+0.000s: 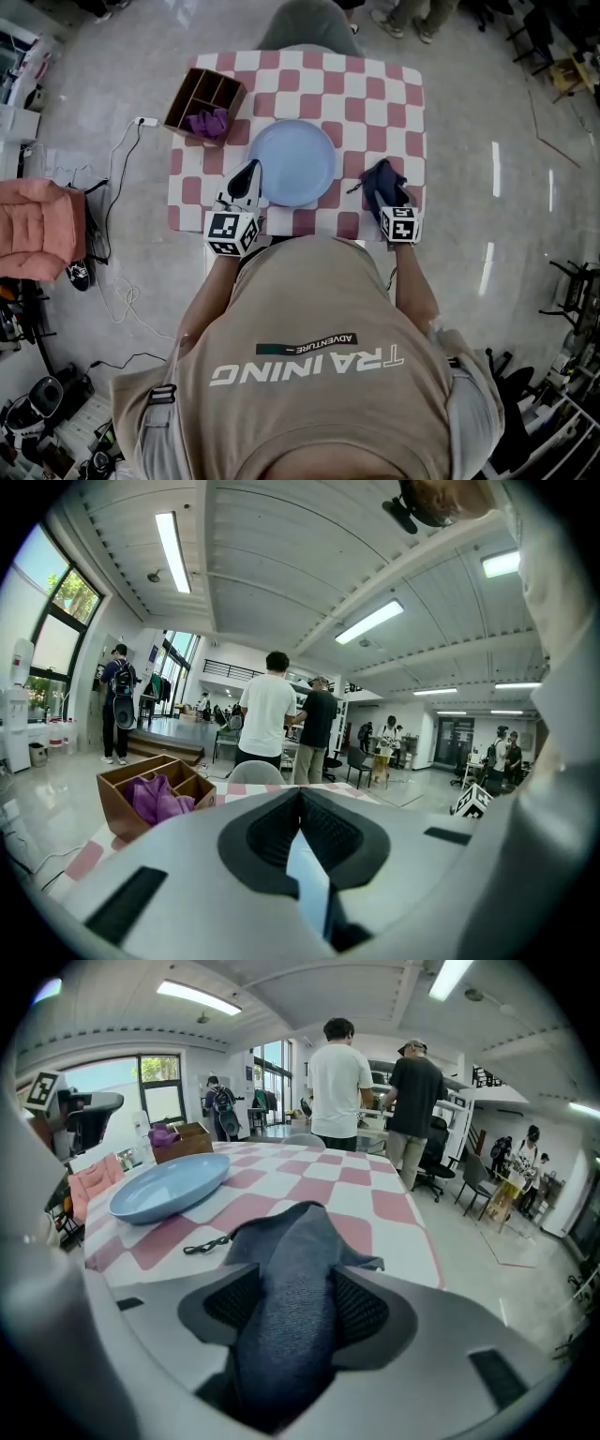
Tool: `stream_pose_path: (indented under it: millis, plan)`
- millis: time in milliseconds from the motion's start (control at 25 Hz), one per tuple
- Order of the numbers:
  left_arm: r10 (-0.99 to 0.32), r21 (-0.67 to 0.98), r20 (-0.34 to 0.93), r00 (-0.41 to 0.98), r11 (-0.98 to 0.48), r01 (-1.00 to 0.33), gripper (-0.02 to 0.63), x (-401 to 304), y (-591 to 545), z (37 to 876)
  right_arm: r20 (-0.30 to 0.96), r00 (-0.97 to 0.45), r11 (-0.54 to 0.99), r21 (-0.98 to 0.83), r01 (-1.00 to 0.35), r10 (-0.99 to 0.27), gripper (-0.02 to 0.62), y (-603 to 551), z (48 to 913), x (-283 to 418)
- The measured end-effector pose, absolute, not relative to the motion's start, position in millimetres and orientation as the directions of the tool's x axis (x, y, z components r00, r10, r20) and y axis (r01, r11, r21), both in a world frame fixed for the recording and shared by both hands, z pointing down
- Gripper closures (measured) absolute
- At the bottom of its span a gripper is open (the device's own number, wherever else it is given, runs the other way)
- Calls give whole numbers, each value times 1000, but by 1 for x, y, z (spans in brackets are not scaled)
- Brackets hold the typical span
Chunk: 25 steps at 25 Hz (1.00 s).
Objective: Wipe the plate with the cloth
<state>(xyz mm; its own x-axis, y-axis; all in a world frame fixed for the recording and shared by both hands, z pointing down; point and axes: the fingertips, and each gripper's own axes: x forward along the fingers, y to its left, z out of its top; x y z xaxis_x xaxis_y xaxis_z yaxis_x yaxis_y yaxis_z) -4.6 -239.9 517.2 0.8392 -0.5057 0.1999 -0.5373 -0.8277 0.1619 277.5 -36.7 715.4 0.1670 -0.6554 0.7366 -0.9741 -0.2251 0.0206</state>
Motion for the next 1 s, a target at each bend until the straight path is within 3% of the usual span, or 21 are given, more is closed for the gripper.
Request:
stream_pose_path:
  millis: [120,200,320,560,1000]
  plan:
    - [-506,161,197,840,-828,-537,591,-6,-240,517,743,176,-226,34,-973,-645,351,-37,715,279]
    - [-508,163,196,839,-826,-539,591,-7,-239,518,753,188,-234,46,-971,-630,435,-34,715,283]
    - [-514,163,193,836,-823,-544,591,-9,-236,518,765,183,-233,45,-971,-618,465,-33,715,288]
    - [-527,151,184,830,-819,-553,591,-13,-240,514,728,167,-216,27,-976,-665,474,-48,686,283]
    - [-544,147,157,824,-812,-564,591,-10,-247,506,586,38,17,88,-996,-810,474,-149,573,232]
